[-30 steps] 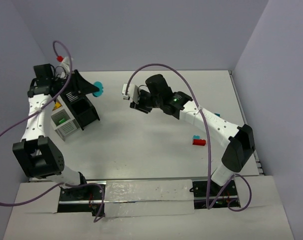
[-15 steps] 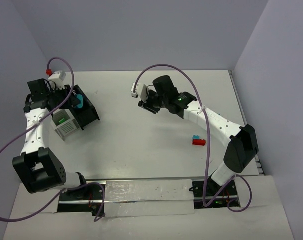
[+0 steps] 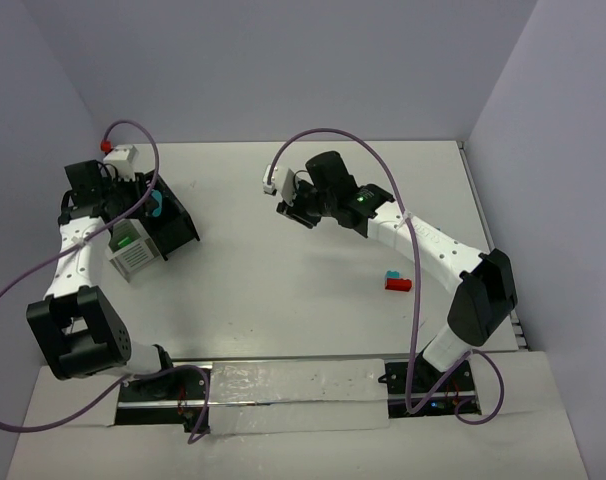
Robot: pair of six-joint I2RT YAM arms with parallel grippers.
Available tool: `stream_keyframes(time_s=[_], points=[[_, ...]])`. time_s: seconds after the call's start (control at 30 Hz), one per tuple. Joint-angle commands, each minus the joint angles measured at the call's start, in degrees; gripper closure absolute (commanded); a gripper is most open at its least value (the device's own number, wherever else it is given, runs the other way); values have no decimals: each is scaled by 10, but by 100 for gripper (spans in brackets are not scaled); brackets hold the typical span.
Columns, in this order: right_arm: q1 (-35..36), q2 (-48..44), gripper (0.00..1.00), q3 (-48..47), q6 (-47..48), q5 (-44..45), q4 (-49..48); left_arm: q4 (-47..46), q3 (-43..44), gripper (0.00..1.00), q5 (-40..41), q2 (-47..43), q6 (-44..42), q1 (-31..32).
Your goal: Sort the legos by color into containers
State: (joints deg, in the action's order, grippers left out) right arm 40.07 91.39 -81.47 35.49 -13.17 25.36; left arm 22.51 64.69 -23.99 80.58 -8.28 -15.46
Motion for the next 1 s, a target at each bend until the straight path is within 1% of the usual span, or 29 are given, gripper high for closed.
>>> stream_keyframes(time_s=[0.0,0.07,0.17,0.23,0.33,0.4,0.5,0.53,0.57,0.6,0.63,0.67,0.7,0.73,0.77,0.83,0.87,0.9,0.93,0.97], points=[[-3,-12,100,-21,-7,2,3,-31,12,75,3,14,-12,14],[-3,-9,100,-24,-5,3,4,-31,16,73,5,19,-11,19],[-3,-8,100,-29,-4,3,6,-22,23,66,18,30,-14,28],[-3,-8,100,-32,-4,3,7,-12,30,53,24,36,-15,29],[-4,-8,100,-38,-10,-1,7,7,43,40,28,40,-21,29],[-4,-8,100,-41,-21,-7,3,18,53,29,24,38,-23,30],[-10,-6,100,-54,-55,-23,-5,31,70,17,9,25,-25,29],[-13,-5,100,-58,-57,-30,-5,32,71,16,8,25,-25,29],[-15,-1,100,-65,-80,-39,-6,39,83,16,-12,18,-22,28],[-25,2,100,-79,-117,-66,-6,43,96,16,-31,5,-18,29],[-32,9,100,-98,-144,-112,-7,37,101,15,-76,-5,-4,29],[-40,11,100,-102,-169,-120,-7,36,106,15,-85,-13,-1,29],[-56,21,100,-120,-196,-171,-9,37,121,15,-144,-21,14,30],[-65,31,100,-133,-240,-206,-17,39,135,15,-193,-20,51,33],[-71,38,100,-143,-282,-233,-27,42,147,15,-234,-17,91,36],[-72,35,100,-138,-313,-259,-60,43,168,15,-300,-1,162,44],[-72,25,100,-127,-332,-272,-98,28,173,16,-343,8,220,51],[-72,20,100,-116,-348,-281,-132,9,173,16,-376,12,252,57],[-72,18,100,-106,-366,-286,-159,-31,161,16,-394,8,291,60],[-71,14,100,-97,-392,-291,-185,-86,143,16,-409,1,376,63]])
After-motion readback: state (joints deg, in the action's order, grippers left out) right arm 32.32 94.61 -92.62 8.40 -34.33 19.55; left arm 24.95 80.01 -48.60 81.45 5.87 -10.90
